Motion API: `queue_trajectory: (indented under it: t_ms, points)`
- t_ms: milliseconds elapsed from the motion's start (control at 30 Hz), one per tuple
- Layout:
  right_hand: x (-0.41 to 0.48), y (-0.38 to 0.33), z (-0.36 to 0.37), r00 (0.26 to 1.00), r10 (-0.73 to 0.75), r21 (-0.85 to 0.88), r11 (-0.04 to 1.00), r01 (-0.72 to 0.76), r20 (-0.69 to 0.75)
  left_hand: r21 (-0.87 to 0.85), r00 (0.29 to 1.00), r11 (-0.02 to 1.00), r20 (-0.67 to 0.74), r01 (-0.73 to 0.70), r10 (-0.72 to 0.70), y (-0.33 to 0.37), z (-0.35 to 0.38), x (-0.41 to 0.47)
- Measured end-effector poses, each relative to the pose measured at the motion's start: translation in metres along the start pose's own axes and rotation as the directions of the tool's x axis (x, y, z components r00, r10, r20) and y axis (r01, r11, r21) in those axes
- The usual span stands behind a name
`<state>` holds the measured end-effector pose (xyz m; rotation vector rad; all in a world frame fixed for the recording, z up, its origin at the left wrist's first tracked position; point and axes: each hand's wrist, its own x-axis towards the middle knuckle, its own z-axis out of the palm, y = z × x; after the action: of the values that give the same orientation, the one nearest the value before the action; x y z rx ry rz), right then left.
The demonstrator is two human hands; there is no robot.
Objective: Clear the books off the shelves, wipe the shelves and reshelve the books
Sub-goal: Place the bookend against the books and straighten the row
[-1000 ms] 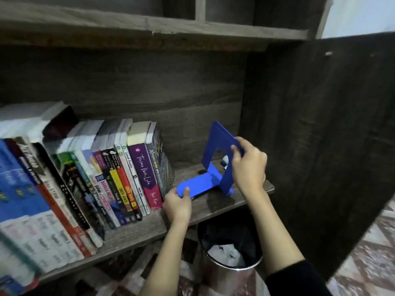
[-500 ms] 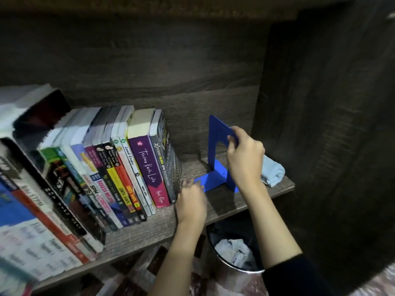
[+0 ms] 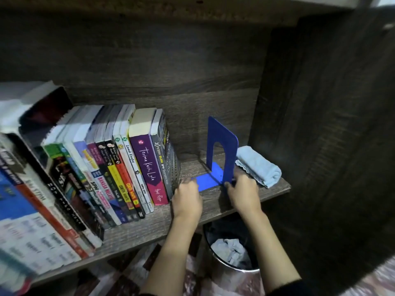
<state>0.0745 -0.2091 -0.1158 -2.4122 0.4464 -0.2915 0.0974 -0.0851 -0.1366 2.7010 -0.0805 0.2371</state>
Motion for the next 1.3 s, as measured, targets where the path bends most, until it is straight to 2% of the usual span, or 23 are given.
queue_trajectory:
  t_ms: [100, 167, 267, 333, 400, 467, 600, 700, 867, 967, 1133, 1200, 1267, 1300]
  points:
    - [-0.002, 0.0, 0.004, 0.999, -0.002, -0.024, 1.0, 0.001, -0.054, -0.079, 0.993, 0.993, -0.084, -0.093, 0.086, -0.004, -0.003, -0.008]
    - [-0.007, -0.002, 0.006, 0.996, 0.006, -0.006, 1.0, -0.007, -0.093, -0.112, 0.962, 0.974, -0.216, -0.195, 0.167, -0.009, -0.006, -0.016]
    - [-0.012, -0.003, 0.009, 0.99, 0.035, 0.027, 0.999, -0.032, -0.134, -0.054, 0.833, 0.955, -0.505, -0.293, 0.227, -0.014, -0.009, -0.033]
    - [-0.017, -0.006, 0.011, 0.988, 0.051, 0.056, 0.997, -0.043, -0.147, -0.042, 0.793, 0.976, -0.59, -0.215, 0.149, -0.012, -0.014, -0.043]
    - [-0.021, -0.008, 0.012, 0.985, 0.056, 0.073, 0.996, -0.045, -0.16, -0.164, 0.774, 0.984, -0.631, -0.076, -0.045, -0.009, -0.02, -0.046]
    - [-0.023, -0.009, 0.012, 0.985, 0.055, 0.079, 0.996, -0.043, -0.162, -0.267, 0.76, 0.964, -0.624, 0.011, -0.182, -0.007, -0.024, -0.045]
    - [-0.023, -0.01, 0.011, 0.988, 0.055, 0.073, 0.996, -0.045, -0.144, -0.282, 0.78, 0.959, -0.594, 0.027, -0.196, -0.001, -0.023, -0.044]
    - [-0.025, -0.01, 0.011, 0.988, 0.048, 0.065, 0.997, -0.039, -0.144, -0.34, 0.78, 0.94, -0.591, -0.012, -0.204, 0.004, -0.021, -0.041]
    - [-0.025, -0.008, 0.011, 0.989, 0.025, 0.064, 0.998, -0.016, -0.149, -0.433, 0.73, 0.899, -0.637, -0.073, -0.247, 0.008, -0.019, -0.035]
    - [-0.024, -0.009, 0.011, 0.989, 0.023, 0.073, 0.997, -0.012, -0.148, -0.461, 0.712, 0.886, -0.639, -0.051, -0.291, 0.01, -0.02, -0.032]
    - [-0.022, -0.007, 0.011, 0.991, 0.023, 0.082, 0.997, -0.012, -0.129, -0.527, 0.643, 0.85, -0.654, -0.011, -0.398, 0.016, -0.029, -0.025]
    - [-0.022, -0.006, 0.01, 0.992, 0.02, 0.093, 0.996, -0.008, -0.128, -0.544, 0.68, 0.839, -0.607, 0.022, -0.411, 0.015, -0.028, -0.021]
    - [-0.022, -0.005, 0.01, 0.993, 0.013, 0.09, 0.996, -0.002, -0.12, -0.627, 0.751, 0.769, -0.448, 0.123, -0.485, 0.012, -0.03, -0.018]
    - [-0.022, -0.005, 0.01, 0.993, 0.01, 0.087, 0.996, 0.0, -0.117, -0.647, 0.765, 0.739, -0.375, 0.188, -0.523, 0.009, -0.031, -0.017]
